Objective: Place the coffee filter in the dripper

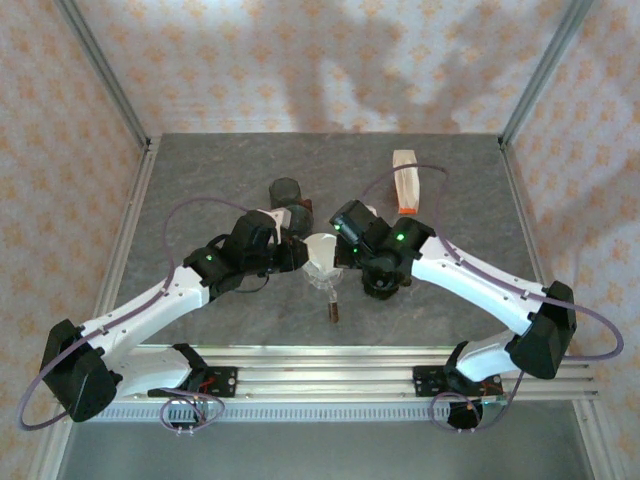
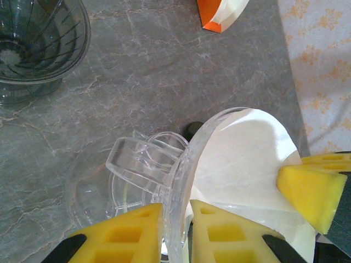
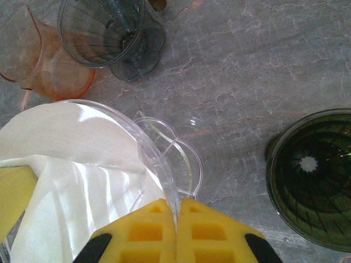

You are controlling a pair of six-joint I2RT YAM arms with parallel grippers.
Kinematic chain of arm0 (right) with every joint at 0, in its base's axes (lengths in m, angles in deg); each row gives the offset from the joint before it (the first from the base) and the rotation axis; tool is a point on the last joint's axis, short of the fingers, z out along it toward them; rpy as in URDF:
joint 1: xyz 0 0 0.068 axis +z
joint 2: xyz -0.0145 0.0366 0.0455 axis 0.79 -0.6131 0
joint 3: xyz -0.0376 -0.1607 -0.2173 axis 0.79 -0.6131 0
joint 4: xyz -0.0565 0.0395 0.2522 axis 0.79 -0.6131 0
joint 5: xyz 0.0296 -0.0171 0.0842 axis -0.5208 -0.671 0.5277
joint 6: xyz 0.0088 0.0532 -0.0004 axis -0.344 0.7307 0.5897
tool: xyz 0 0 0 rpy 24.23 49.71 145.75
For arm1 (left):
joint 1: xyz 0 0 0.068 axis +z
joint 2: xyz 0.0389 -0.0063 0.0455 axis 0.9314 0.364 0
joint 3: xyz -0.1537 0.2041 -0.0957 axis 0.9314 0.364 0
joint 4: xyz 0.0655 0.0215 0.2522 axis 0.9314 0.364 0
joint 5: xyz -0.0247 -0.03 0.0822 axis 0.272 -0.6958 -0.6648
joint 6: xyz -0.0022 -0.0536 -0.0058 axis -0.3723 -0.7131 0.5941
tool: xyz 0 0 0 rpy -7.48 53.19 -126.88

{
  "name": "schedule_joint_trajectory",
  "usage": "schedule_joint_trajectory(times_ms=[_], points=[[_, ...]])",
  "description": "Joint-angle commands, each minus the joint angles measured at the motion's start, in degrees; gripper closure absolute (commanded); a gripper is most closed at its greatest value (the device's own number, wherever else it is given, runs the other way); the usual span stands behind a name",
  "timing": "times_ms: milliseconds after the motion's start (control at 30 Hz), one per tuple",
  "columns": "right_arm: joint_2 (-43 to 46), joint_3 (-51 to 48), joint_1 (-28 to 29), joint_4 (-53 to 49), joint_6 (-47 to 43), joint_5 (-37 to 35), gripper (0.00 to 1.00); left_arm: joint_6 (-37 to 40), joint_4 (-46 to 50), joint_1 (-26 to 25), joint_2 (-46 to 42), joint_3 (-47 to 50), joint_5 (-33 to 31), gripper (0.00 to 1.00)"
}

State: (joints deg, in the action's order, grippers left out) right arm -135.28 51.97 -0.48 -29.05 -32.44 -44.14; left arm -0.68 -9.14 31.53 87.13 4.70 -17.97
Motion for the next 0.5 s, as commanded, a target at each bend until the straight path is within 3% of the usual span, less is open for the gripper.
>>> schedule_joint_trajectory(times_ms=[0,33,133,200,333,467], points=[[-1.05,0.23,0.50,-1.58,-1.01,-1.27,1.00,-0.09,0.52,-0.49,0.51,0.91,-0.10,0.81],[-1.13,0.30,0.50,-1.59,-1.05,-1.25,1.00,-0.09,0.52,-0.49,0.40,0.86,-0.03,0.81],[-0.74,0.33,0.63,-1.78,-0.99,-1.68,0.61,-0.18,0.69,-0.47,0.04,0.74,-0.19,0.80],[-0.11,0.23,0.65,-1.59,-1.11,-2.31,0.45,-0.27,0.73,-0.49,-0.43,0.58,-0.35,0.73],[0.47,0.18,0.68,-1.55,-1.68,-2.87,0.35,-0.42,1.14,-0.49,-1.59,0.23,-0.78,0.49],[-0.09,0.39,0.72,-1.76,-2.47,-1.90,0.33,-0.70,1.64,-0.49,-3.41,-0.27,-1.52,0.38]])
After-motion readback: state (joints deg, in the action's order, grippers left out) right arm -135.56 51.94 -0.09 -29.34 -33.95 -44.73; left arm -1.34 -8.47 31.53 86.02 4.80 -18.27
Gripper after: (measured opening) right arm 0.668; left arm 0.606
